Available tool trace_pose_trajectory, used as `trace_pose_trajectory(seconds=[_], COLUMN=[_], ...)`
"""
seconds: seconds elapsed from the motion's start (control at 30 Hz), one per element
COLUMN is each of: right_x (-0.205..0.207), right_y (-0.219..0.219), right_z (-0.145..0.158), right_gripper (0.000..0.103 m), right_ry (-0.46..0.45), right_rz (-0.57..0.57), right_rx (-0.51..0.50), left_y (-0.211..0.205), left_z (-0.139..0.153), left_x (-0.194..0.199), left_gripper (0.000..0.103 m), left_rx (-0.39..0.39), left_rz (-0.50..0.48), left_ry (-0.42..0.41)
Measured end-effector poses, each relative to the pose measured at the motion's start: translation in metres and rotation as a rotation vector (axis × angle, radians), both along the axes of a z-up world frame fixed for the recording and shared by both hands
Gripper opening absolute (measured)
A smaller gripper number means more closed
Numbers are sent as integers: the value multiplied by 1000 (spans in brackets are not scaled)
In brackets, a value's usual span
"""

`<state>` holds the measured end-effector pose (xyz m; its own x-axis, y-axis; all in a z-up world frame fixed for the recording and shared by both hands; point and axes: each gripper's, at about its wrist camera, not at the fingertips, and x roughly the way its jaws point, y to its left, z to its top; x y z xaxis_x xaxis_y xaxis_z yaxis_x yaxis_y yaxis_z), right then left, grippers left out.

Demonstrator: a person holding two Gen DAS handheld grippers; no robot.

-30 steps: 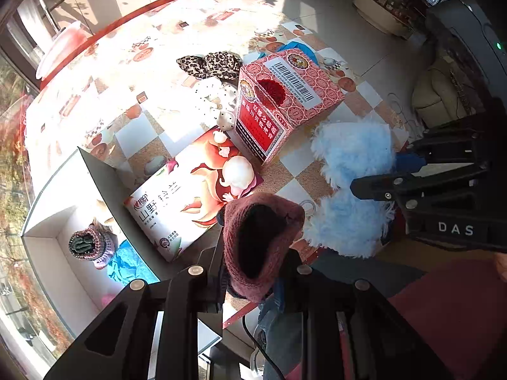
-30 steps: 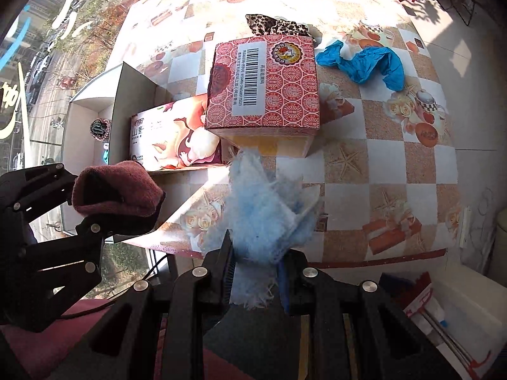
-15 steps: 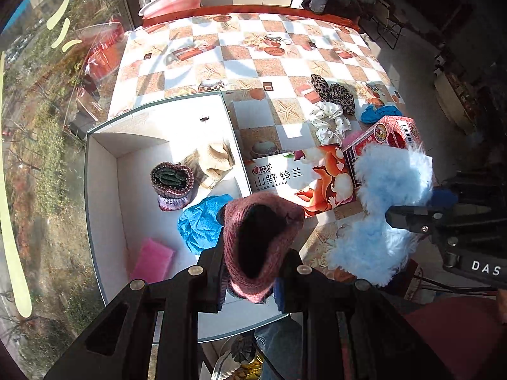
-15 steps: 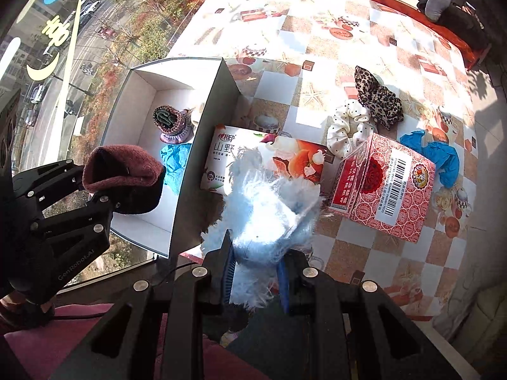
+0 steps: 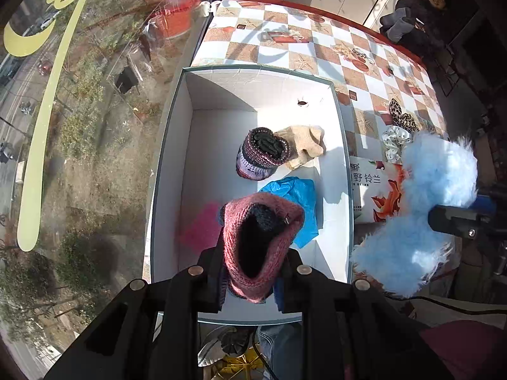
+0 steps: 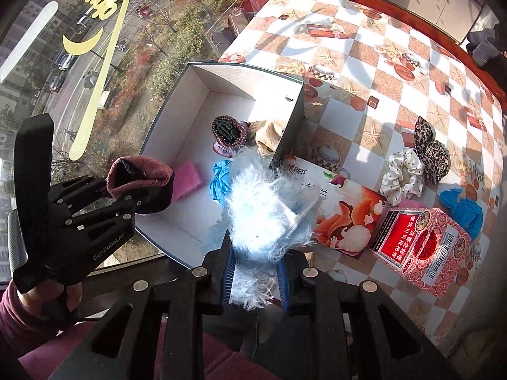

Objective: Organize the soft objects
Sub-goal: 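Carry the pink hat and light-blue boa over the white box with both grippers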

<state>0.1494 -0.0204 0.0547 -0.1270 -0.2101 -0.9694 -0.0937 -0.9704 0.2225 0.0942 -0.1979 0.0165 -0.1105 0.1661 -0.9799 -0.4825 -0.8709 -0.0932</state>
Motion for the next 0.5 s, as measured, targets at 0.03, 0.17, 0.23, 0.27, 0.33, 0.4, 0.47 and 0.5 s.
trace_pose_trajectory(seconds=[0.03, 0.17, 0.23, 0.27, 0.33, 0.4, 0.47, 0.5], right_x=[-4, -20, -26, -28, -29, -28, -26, -26], right_y=[-3, -14, -19, -22, -29, -38, -44, -47], right_z=[0, -1, -3, -3, -6, -10, -16, -19], right_gripper=[25, 25, 25, 25, 25, 25, 25, 25], right_ry=[2, 6, 5, 3, -4, -17, -34, -43], right_rz=[10, 37, 45, 49, 65, 89, 108, 114], right_rx=[-2, -5, -14, -21, -36, -43, -53, -57], left_y=[-2, -7, -10, -11, -15, -18, -22, -23], left_z=[-2, -2, -3, -5, -8, -12, -17, -19], left_x=[-1, -3, -3, -3, -2, 0, 1, 1], left_gripper=[25, 25, 25, 25, 25, 25, 25, 25], left_rx=[-7, -18, -20, -24, -31, -44, -58, -63], left_rz=[10, 42, 50, 54, 58, 56, 55, 58], left_ry=[-1, 4, 1, -1, -13, -23, -34, -42])
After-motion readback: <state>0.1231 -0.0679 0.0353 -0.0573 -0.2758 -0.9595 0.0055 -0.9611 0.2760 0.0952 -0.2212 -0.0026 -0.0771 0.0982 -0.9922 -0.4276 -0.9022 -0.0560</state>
